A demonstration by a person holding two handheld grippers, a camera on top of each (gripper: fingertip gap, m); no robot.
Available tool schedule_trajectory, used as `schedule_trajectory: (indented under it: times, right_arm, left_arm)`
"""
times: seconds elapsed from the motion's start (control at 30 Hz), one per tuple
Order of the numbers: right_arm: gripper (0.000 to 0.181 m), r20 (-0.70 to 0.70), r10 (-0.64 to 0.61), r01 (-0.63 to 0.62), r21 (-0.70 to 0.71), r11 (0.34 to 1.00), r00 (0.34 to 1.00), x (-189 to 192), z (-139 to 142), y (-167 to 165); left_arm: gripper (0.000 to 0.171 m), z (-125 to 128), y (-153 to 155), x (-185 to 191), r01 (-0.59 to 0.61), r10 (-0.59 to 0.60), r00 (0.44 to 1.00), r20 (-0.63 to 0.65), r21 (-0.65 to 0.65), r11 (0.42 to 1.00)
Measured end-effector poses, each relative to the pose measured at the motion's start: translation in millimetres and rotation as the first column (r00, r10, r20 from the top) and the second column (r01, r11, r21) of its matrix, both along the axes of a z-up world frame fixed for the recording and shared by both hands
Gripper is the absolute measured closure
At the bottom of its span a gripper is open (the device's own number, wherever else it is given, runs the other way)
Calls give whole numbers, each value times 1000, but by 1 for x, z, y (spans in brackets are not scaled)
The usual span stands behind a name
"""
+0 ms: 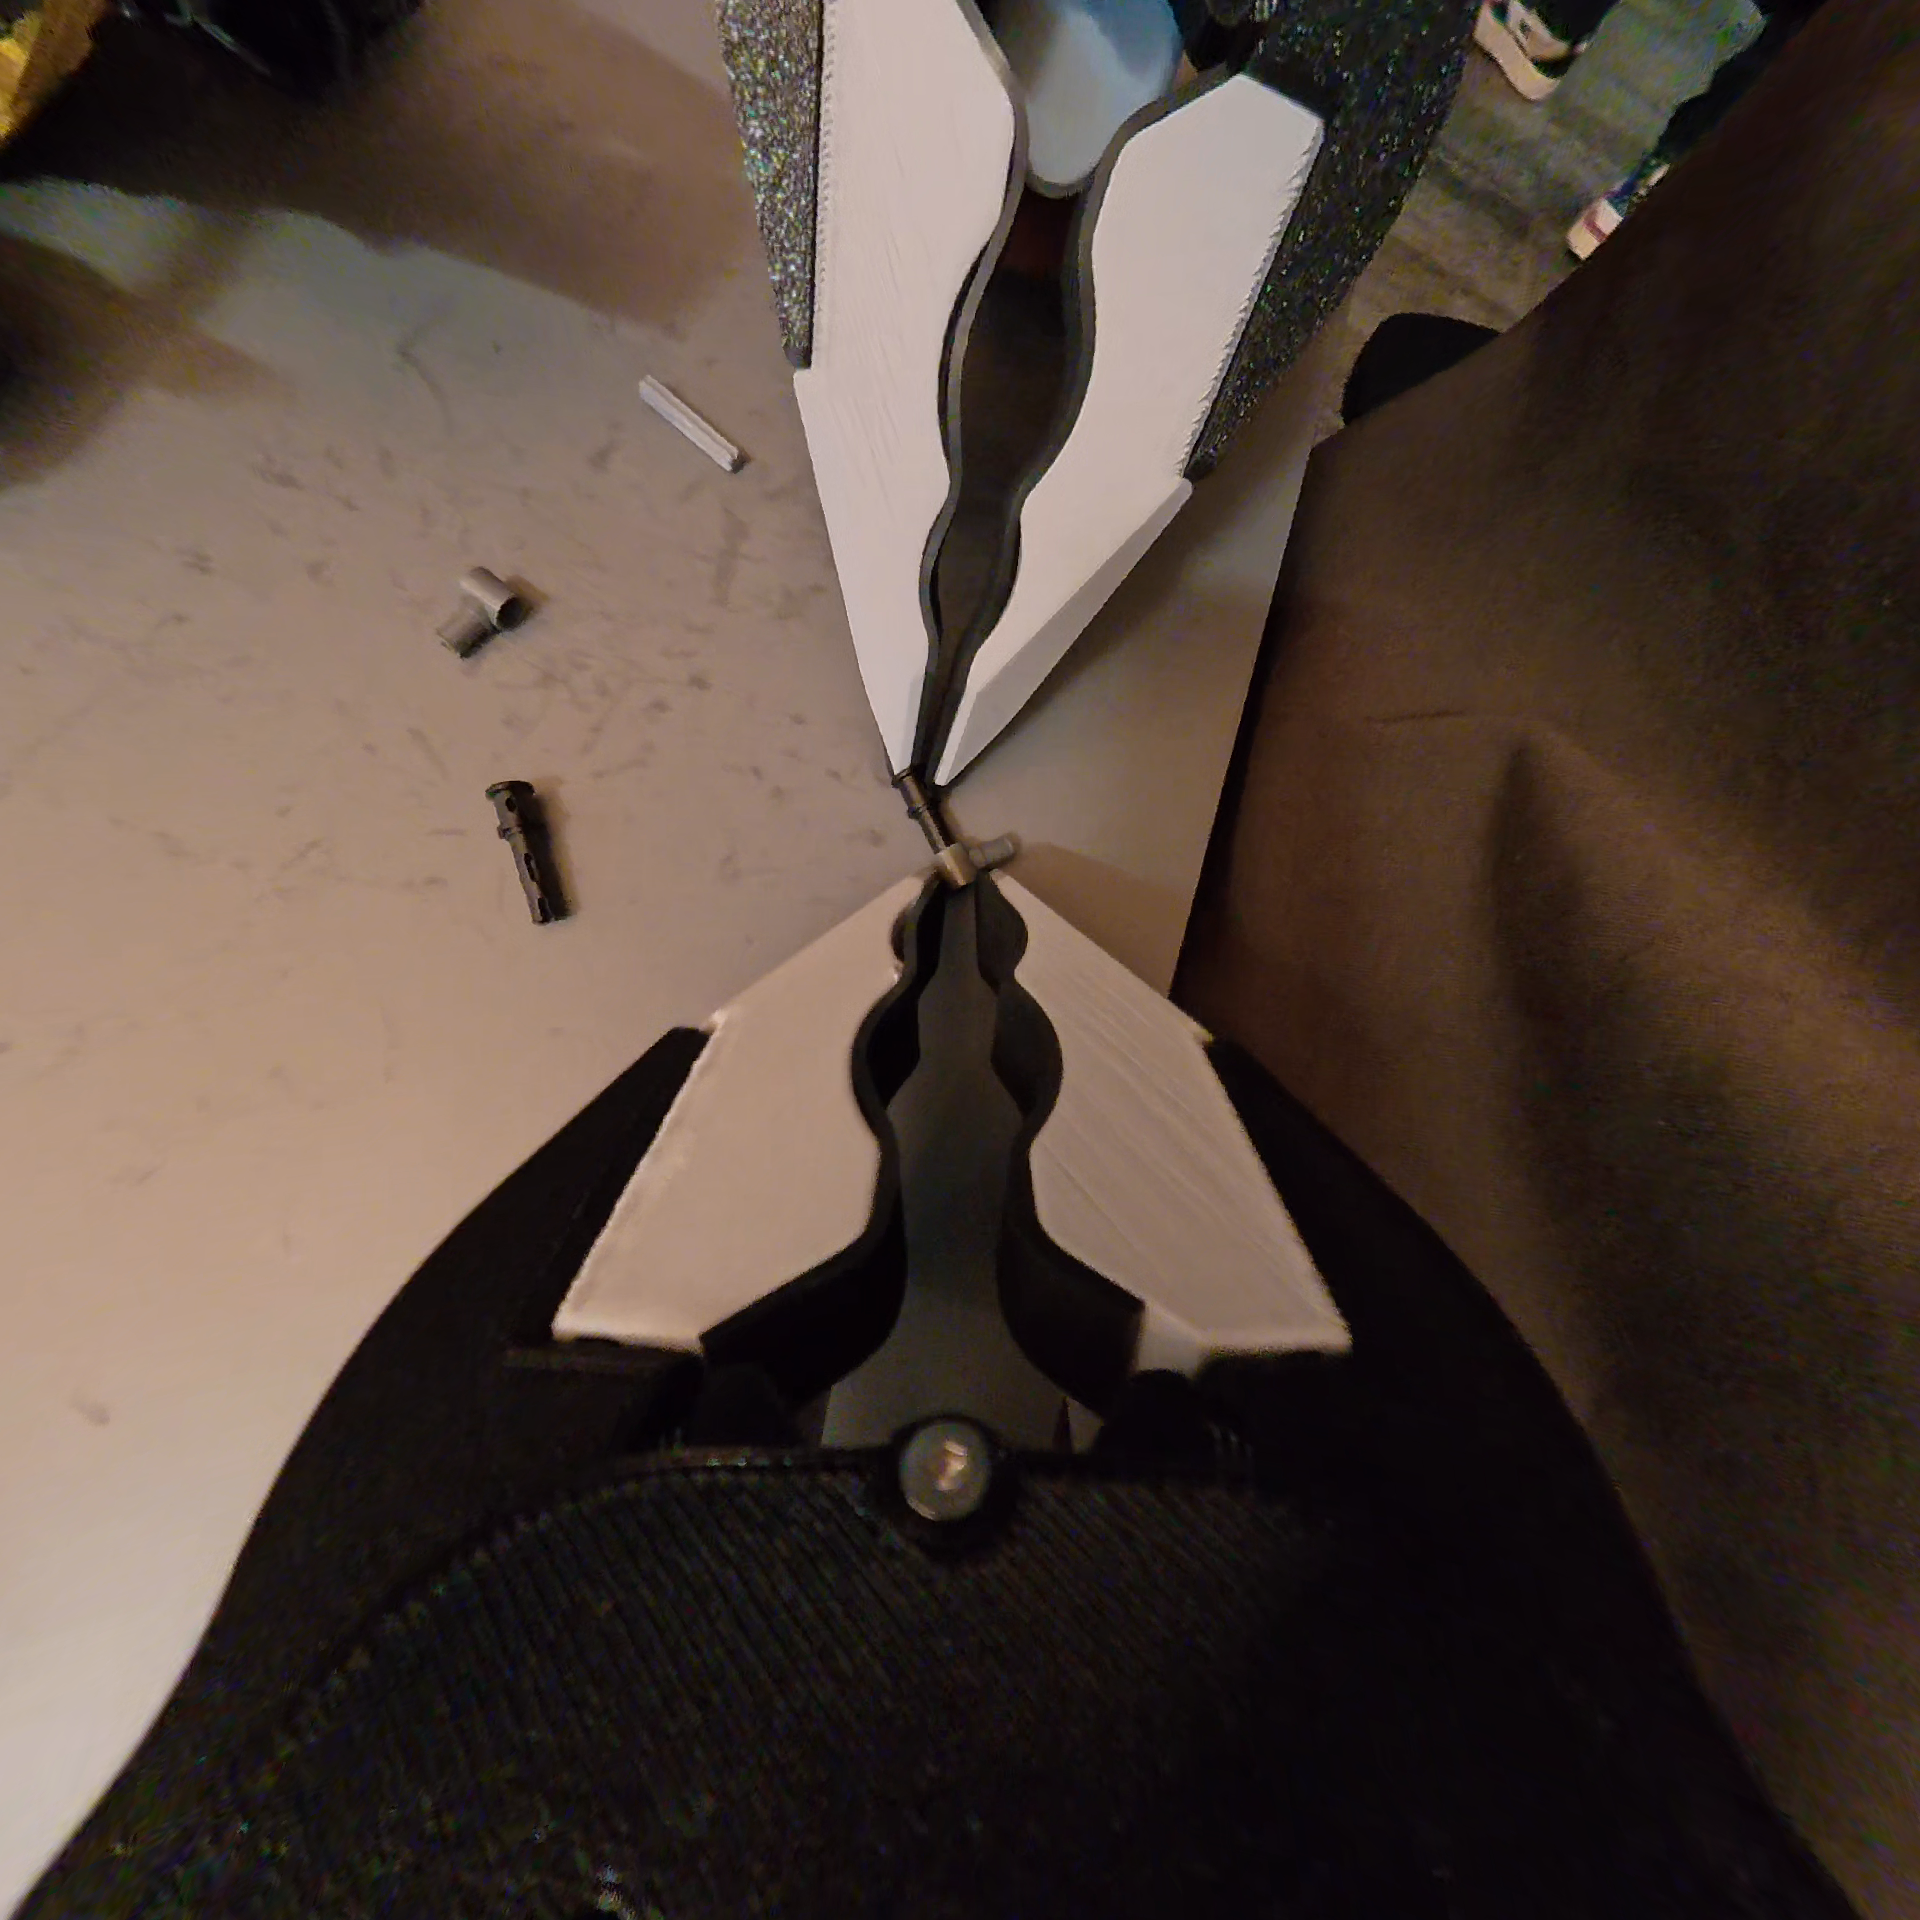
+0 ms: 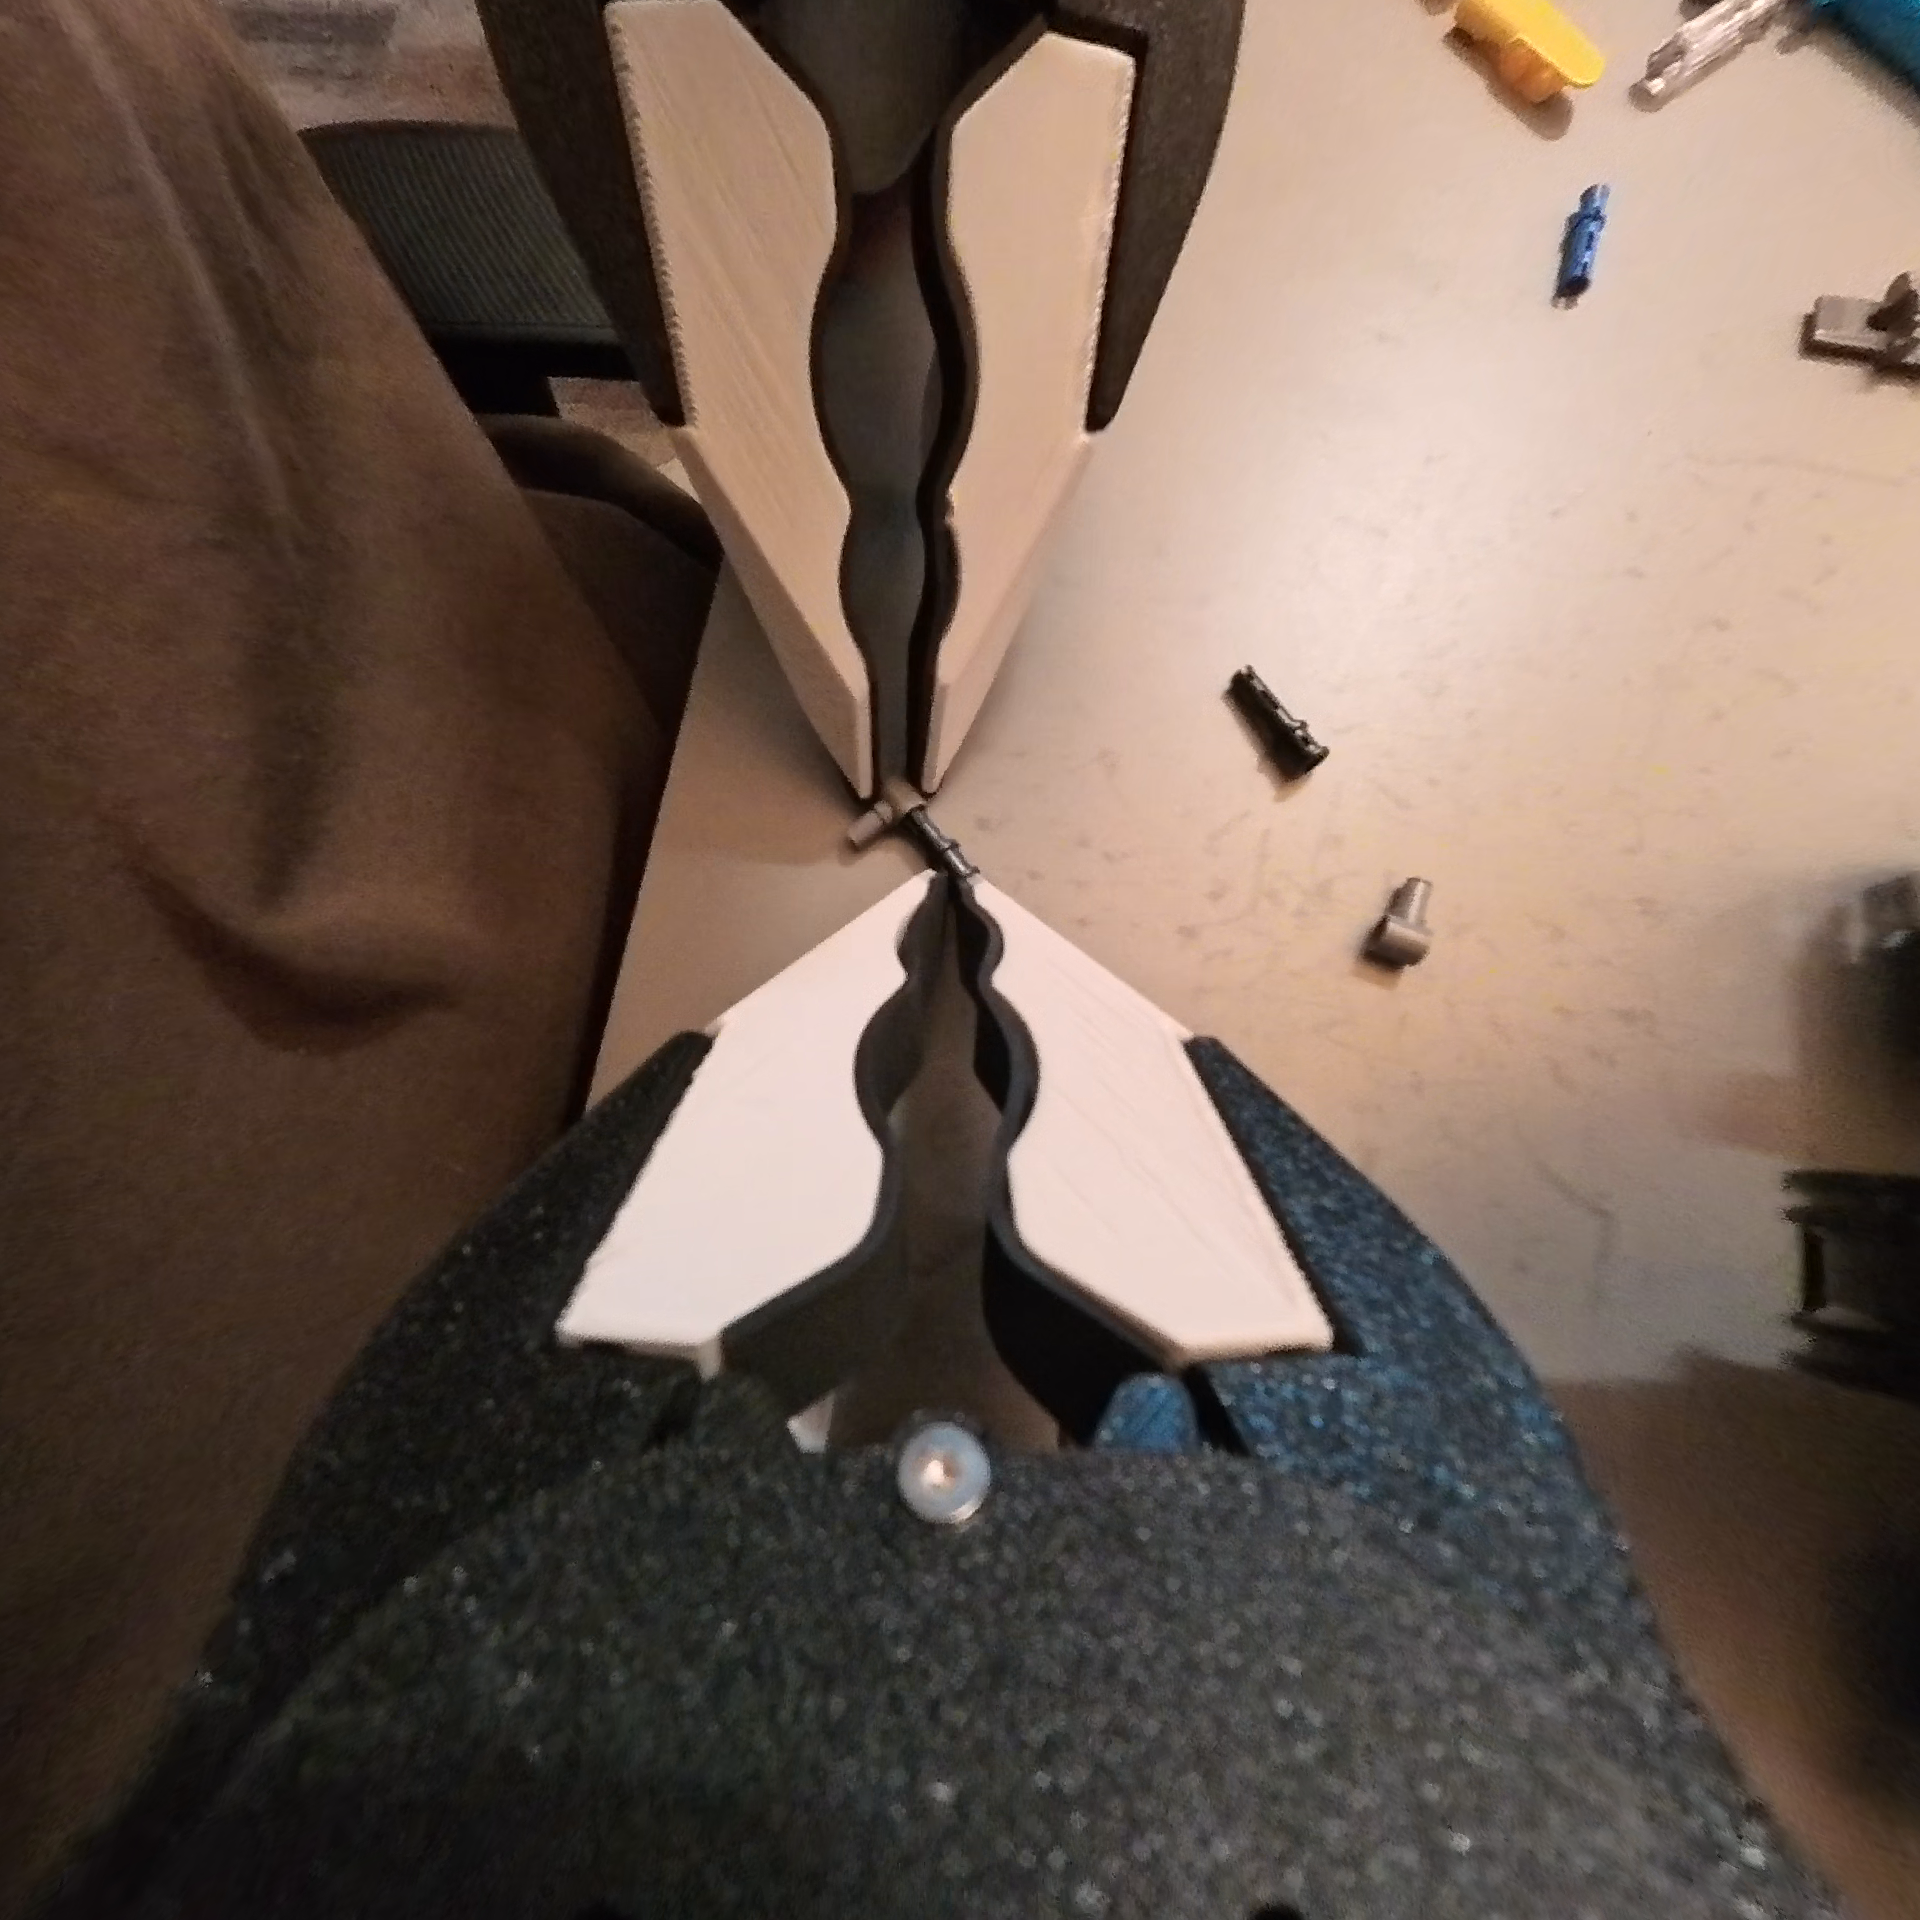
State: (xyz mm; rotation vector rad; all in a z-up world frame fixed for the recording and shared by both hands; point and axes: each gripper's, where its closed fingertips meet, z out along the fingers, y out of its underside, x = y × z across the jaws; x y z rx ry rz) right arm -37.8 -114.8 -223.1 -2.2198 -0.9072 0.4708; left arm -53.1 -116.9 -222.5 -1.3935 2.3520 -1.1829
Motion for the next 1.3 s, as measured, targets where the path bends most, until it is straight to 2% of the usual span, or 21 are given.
schedule_trajectory:
  times: [0.27,0.33,0.4,0.43,0.5,0.6,0.7,0.93,1.07,1.3]
  right_arm:
    - [181,8,-48,49,-14,999,999,1,0,-1]
    - [181,2,-88,88,-7,996,996,1,0,0]
    - [181,-23,-138,138,-19,990,990,1,0,0]
    - [180,-40,-166,165,-30,986,985,1,0,0]
    - [180,-73,-225,221,-59,973,972,2,0,0]
    - [181,-93,-305,298,-85,951,948,2,1,-1]
    - [181,-74,-346,341,-73,937,935,2,0,-2]
    - [179,-46,-296,295,-33,955,954,1,0,-5]
    - [180,-100,-287,280,-73,957,953,1,0,-6]
    - [181,-91,-266,259,-82,962,960,1,0,-5]
  left_arm:
    - [169,0,1,0,-23,23,1000,-1,9,1000]
    - [159,0,4,1,-50,49,998,31,46,998]
    - [136,2,3,0,-63,60,997,51,52,997]
    - [133,3,0,0,-67,64,996,56,41,997]
    - [133,2,-3,-1,-82,79,995,57,40,996]
    - [152,0,3,3,-143,134,987,93,102,984]
    - [156,-1,4,4,-142,125,984,124,147,979]
    - [158,-2,0,1,-19,-12,990,140,222,975]
    - [158,-2,-1,2,-8,-18,992,126,202,979]
    - [160,-1,-1,3,10,-33,991,126,178,984]
